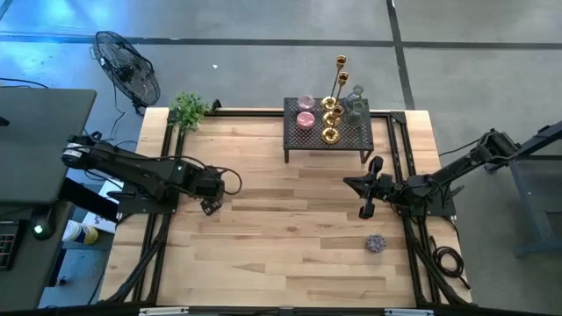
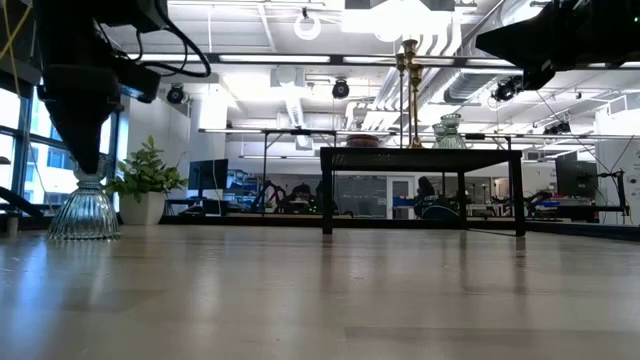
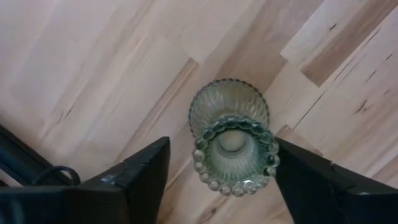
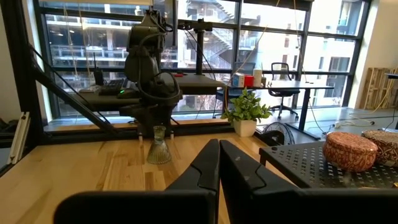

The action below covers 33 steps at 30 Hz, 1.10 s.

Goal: Pick & Place candle stick holders
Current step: Put the transparent candle holder on the shelf aligned with the other transparent candle holder

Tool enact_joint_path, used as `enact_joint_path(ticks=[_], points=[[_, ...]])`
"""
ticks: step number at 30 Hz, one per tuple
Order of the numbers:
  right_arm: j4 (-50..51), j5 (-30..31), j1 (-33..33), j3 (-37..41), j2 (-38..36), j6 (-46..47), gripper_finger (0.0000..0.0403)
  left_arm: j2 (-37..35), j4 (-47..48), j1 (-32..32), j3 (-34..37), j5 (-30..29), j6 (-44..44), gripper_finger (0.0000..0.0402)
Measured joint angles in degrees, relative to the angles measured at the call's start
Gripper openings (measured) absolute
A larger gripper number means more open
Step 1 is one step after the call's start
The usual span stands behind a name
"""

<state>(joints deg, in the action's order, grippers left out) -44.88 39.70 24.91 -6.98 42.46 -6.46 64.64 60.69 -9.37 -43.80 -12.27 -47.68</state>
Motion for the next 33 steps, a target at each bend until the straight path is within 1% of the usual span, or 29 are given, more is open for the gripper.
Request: enact_joint_path(ticks=[4,7,10,14,17,21,24,29,33], points=[[0.0,0.0,0.0,0.0,0.0,0.0,0.0001,0.0,-1.7,0.0,0.3,1.4,-0.1,0.0212],[0.0,0.0,0.0,0.0,0.0,0.0,0.0002,0.0,-3.8,0.0,0.2,3.4,1.8,0.0172],[0.0,0.1,0.0,0.0,0.0,0.0,0.0001,0.0,-4.1,0.0,-1.6,5.2,3.8,0.0168],[0.0,0.2,0.0,0.0,0.0,0.0,0.0002,0.0,-5.2,0.0,-5.8,4.1,6.7,0.0168],[0.0,0.2,0.0,0.0,0.0,0.0,0.0001,1.7,-11.7,0.0,-8.4,2.4,9.0,0.0168],[0.0,0.3,0.0,0.0,0.0,0.0,0.0002,8.2,-24.0,0.0,-10.5,3.8,15.7,0.0168],[0.0,0.4,0.0,0.0,0.0,0.1,0.0001,15.4,-29.6,0.0,-13.4,4.2,20.8,0.0168],[0.0,0.4,0.0,0.0,0.0,0.0,0.0001,27.6,-31.1,0.0,-22.9,4.2,29.0,0.0168],[0.2,0.4,0.0,0.0,0.0,0.0,0.0001,35.3,-30.8,0.6,-31.8,4.2,37.1,0.0168]])
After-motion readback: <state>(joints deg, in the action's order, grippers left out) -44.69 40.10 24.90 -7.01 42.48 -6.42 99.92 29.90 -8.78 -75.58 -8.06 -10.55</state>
